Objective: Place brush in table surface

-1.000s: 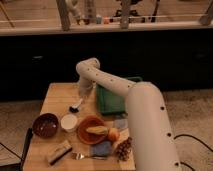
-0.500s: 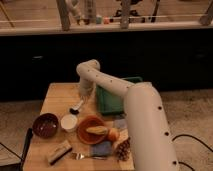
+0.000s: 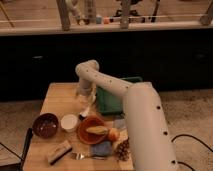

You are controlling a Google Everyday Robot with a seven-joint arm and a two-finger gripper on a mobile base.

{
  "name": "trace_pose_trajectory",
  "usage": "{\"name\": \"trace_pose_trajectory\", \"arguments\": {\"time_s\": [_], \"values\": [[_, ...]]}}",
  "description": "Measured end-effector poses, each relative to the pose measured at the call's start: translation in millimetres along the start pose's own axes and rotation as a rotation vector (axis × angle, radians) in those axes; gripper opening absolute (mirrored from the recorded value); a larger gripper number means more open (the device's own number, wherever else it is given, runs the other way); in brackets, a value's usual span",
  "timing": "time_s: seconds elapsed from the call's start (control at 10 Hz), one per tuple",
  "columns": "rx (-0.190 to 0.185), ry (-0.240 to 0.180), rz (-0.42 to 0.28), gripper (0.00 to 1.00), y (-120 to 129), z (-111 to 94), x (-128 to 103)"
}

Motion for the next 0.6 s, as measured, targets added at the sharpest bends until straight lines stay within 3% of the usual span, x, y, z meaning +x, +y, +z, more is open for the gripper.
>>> {"name": "trace_pose_trajectory", "arguments": {"time_s": [0.6], "values": [[-0.019, 0.003, -0.002, 0.78, 3.0, -3.4, -3.0]]}}
